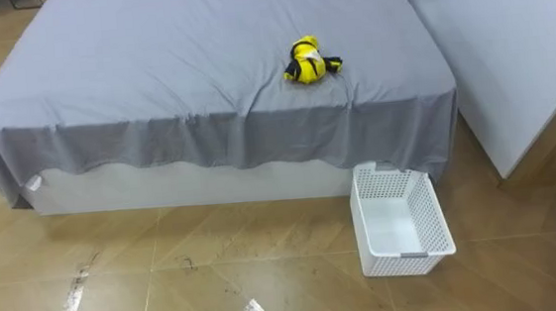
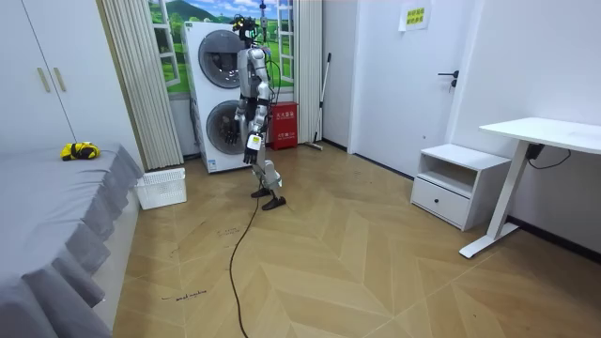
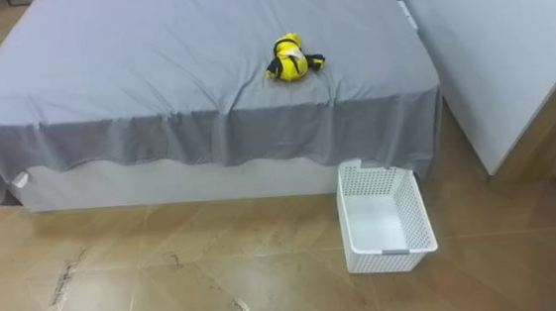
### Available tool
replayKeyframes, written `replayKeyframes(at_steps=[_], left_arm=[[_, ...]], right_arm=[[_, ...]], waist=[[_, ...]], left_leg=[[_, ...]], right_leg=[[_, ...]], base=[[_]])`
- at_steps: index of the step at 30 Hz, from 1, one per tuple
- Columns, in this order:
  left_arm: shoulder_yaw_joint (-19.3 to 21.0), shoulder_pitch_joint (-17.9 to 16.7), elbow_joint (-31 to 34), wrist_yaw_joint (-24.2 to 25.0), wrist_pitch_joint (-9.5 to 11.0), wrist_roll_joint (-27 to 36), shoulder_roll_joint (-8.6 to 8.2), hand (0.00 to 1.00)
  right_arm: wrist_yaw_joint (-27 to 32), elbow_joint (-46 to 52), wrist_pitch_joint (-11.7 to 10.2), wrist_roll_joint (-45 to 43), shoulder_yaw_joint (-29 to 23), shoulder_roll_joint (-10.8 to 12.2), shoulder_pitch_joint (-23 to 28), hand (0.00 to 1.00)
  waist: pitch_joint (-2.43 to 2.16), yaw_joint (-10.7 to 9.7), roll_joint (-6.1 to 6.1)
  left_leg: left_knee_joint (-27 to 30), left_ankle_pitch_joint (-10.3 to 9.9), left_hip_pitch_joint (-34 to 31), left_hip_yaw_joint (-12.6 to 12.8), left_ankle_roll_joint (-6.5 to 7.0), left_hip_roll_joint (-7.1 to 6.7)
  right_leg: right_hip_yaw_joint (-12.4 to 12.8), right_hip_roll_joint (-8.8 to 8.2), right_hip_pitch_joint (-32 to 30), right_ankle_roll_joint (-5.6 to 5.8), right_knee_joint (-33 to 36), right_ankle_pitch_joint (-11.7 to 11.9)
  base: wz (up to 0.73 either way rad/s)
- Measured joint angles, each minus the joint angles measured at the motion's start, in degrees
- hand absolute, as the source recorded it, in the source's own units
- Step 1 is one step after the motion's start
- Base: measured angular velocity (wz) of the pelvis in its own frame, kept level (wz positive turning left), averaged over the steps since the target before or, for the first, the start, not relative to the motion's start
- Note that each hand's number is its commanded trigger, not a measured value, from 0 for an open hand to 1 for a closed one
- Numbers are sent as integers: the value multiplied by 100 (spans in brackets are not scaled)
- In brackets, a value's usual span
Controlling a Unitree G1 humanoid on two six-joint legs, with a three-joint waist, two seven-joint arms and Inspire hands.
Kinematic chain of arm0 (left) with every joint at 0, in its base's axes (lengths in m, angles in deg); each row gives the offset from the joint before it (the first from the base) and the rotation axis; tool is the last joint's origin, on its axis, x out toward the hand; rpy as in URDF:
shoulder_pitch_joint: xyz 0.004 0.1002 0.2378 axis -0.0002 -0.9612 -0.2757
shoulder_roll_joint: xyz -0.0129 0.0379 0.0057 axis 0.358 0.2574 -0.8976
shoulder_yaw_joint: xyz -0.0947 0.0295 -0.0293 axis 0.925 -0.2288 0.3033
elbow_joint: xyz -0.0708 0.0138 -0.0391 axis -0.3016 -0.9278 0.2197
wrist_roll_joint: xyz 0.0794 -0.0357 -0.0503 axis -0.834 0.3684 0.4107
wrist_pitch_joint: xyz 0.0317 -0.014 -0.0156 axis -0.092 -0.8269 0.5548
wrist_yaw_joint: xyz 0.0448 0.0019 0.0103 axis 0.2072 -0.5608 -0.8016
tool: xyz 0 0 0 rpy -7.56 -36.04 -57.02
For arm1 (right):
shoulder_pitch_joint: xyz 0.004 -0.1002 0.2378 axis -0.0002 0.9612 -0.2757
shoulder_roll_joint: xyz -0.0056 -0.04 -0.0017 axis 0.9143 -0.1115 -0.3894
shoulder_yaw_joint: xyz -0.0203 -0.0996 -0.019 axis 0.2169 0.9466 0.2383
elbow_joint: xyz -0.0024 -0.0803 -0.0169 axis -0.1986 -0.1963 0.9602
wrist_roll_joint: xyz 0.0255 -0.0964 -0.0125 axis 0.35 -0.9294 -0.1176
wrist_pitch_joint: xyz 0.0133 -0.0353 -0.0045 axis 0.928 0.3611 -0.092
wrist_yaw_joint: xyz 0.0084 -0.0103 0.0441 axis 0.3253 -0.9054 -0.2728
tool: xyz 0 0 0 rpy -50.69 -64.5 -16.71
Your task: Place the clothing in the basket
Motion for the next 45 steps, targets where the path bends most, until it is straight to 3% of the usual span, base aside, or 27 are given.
replayKeyframes(at_steps=[14,26,29,30,31,32,34,35,36,37,38,40,42,43,44,45], left_arm=[[3,-23,32,57,-46,-40,11,0],[245,-43,-26,126,-193,25,-52,0],[432,-29,-13,140,-253,35,-51,0],[523,-15,23,144,-256,85,-44,0],[587,-32,68,146,-257,252,-34,0],[575,-46,92,146,-256,374,-36,0],[556,-46,93,173,-251,800,-54,0],[549,-51,98,183,-242,901,-56,0],[489,-33,114,192,-208,1116,-63,0],[406,-27,182,217,-143,1276,-82,0],[402,-32,231,238,-106,1299,-105,0],[410,-65,277,252,93,1414,-166,0],[432,-91,307,249,149,1472,-173,0],[431,-120,323,263,165,1474,-174,0],[431,-135,335,280,187,1479,-176,0],[435,-118,407,302,244,1507,-178,0]], right_arm=[[-140,0,58,-5,103,-2,8,0],[-206,-156,217,36,-32,8,25,0],[-232,-136,315,24,-80,9,-39,0],[-250,-144,316,19,-85,12,-75,0],[-256,-147,315,23,-80,21,-65,0],[-249,-146,305,46,-77,14,-47,0],[-232,-166,308,279,-79,-13,-9,0],[-224,-164,310,312,-86,-18,4,0],[-211,-159,311,374,-83,-34,10,0],[-194,-152,344,454,-84,-74,10,0],[-191,-143,384,445,-87,-98,5,0],[-172,-135,465,429,-58,-117,-9,0],[-161,-129,504,409,-66,-107,25,0],[-150,-113,553,350,-105,-114,40,0],[-137,-91,587,323,-147,-116,36,0],[-114,26,620,281,-217,-140,2,0]], waist=[[-1,2,6],[-45,12,36],[-30,20,52],[-17,21,27],[-13,24,-19],[-18,18,-12],[3,-20,39],[0,-22,33],[6,-61,-4],[5,-24,-26],[-15,11,-61],[-11,156,-36],[-16,91,-34],[-55,74,-108],[-73,79,-162],[-74,56,-271]], left_leg=[[-6,0,-11,47,0,0],[38,-13,-30,132,-12,45],[777,-347,-357,188,-82,204],[1311,-470,-572,255,-144,273],[1869,-479,-760,325,-154,328],[2153,-479,-857,314,-154,373],[3264,-431,-1426,223,-112,570],[3281,-454,-1540,174,-118,495],[3012,-465,-1859,183,-63,280],[2411,-399,-2169,207,-82,46],[2008,-272,-2308,219,-102,-50],[834,682,-2637,272,-122,-114],[594,1206,-2720,422,-56,-118],[632,1372,-2824,625,108,-206],[704,1390,-2908,743,147,-279],[988,1166,-3127,934,413,-416]], right_leg=[[38,1,-24,0,-2,0],[52,17,-107,-29,126,-30],[78,99,-326,-103,534,-248],[84,118,-417,-155,766,-424],[142,120,-424,-219,925,-562],[160,141,-379,-249,930,-584],[219,236,-206,-346,939,-648],[256,222,-189,-360,955,-683],[304,143,-206,-361,998,-752],[350,16,-236,-282,1017,-833],[389,-35,-247,-265,1012,-863],[496,-200,-177,-215,956,-967],[506,-348,52,-98,764,-1078],[609,-478,98,23,668,-1176],[611,-604,97,86,654,-1214],[722,-822,96,179,630,-1285]], base=[[0],[-1],[-12],[-12],[-10],[0],[10],[16],[6],[0],[-32],[-52],[-13],[9],[14],[34]])
